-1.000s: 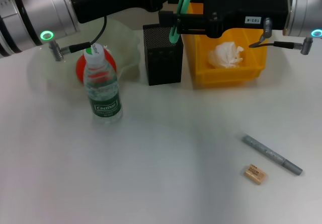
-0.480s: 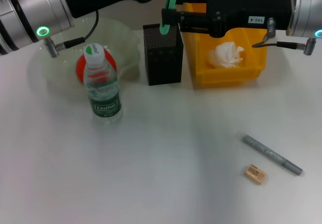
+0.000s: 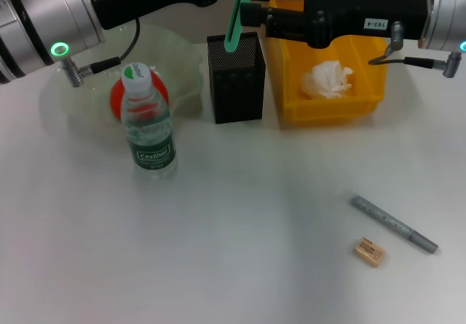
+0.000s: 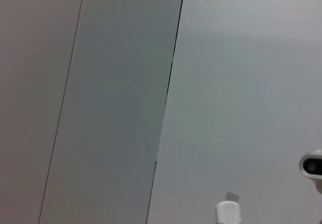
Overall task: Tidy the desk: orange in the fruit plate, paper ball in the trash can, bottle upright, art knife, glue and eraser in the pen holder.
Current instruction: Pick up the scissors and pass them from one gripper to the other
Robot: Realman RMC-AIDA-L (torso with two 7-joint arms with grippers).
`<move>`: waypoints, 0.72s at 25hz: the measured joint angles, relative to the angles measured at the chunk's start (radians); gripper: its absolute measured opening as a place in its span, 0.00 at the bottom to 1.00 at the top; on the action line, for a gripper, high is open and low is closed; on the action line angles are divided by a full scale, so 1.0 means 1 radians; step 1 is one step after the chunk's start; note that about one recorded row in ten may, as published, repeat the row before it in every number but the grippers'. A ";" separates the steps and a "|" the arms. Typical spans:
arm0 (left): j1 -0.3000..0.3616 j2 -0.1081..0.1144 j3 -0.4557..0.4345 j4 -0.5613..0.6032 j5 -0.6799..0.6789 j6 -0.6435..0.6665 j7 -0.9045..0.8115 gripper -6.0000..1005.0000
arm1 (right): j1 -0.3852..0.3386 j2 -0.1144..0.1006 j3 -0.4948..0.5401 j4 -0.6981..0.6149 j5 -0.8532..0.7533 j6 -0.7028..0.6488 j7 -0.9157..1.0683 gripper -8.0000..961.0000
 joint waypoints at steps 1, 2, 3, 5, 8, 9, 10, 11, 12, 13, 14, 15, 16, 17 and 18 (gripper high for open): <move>0.001 0.000 0.000 0.000 0.000 0.000 0.000 0.20 | 0.000 0.000 0.000 0.001 0.002 0.001 0.000 0.50; 0.001 0.000 0.000 0.000 0.000 0.000 0.000 0.20 | -0.001 0.000 0.001 0.002 0.005 0.002 0.000 0.49; 0.004 0.000 0.003 0.000 -0.008 0.001 0.003 0.20 | -0.002 0.000 0.001 0.007 0.015 0.009 0.000 0.49; 0.006 0.000 0.006 -0.002 -0.018 0.000 0.009 0.20 | -0.003 0.000 0.000 0.012 0.029 0.015 0.000 0.48; 0.008 0.000 0.013 -0.010 -0.041 0.000 0.026 0.20 | -0.007 0.000 0.002 0.015 0.035 0.023 -0.003 0.47; 0.010 0.000 0.027 -0.032 -0.083 -0.001 0.060 0.20 | -0.007 0.000 0.002 0.015 0.035 0.023 -0.003 0.46; 0.010 0.000 0.029 -0.041 -0.095 -0.001 0.071 0.20 | -0.008 0.000 0.002 0.015 0.036 0.026 -0.003 0.46; 0.010 0.000 0.030 -0.044 -0.099 -0.002 0.074 0.20 | -0.009 0.000 0.001 0.015 0.041 0.027 -0.003 0.45; 0.009 0.000 0.031 -0.050 -0.103 -0.003 0.080 0.20 | -0.011 0.000 0.000 0.015 0.046 0.028 -0.003 0.45; 0.006 0.000 0.031 -0.057 -0.105 -0.003 0.085 0.20 | -0.013 0.001 -0.005 0.017 0.057 0.032 -0.005 0.44; 0.006 0.000 0.031 -0.057 -0.105 -0.003 0.085 0.20 | -0.013 0.001 -0.005 0.017 0.057 0.032 -0.005 0.44; 0.003 -0.001 0.031 -0.059 -0.106 -0.003 0.087 0.20 | -0.014 0.001 -0.007 0.019 0.060 0.035 -0.006 0.44; 0.001 -0.002 0.031 -0.062 -0.106 -0.003 0.088 0.20 | -0.014 0.001 -0.008 0.021 0.060 0.041 -0.007 0.43; 0.000 -0.003 0.031 -0.062 -0.107 -0.003 0.088 0.20 | -0.014 0.001 -0.009 0.023 0.061 0.045 -0.007 0.43; -0.002 -0.003 0.032 -0.063 -0.108 -0.003 0.089 0.20 | -0.010 0.001 -0.011 0.030 0.061 0.050 -0.008 0.42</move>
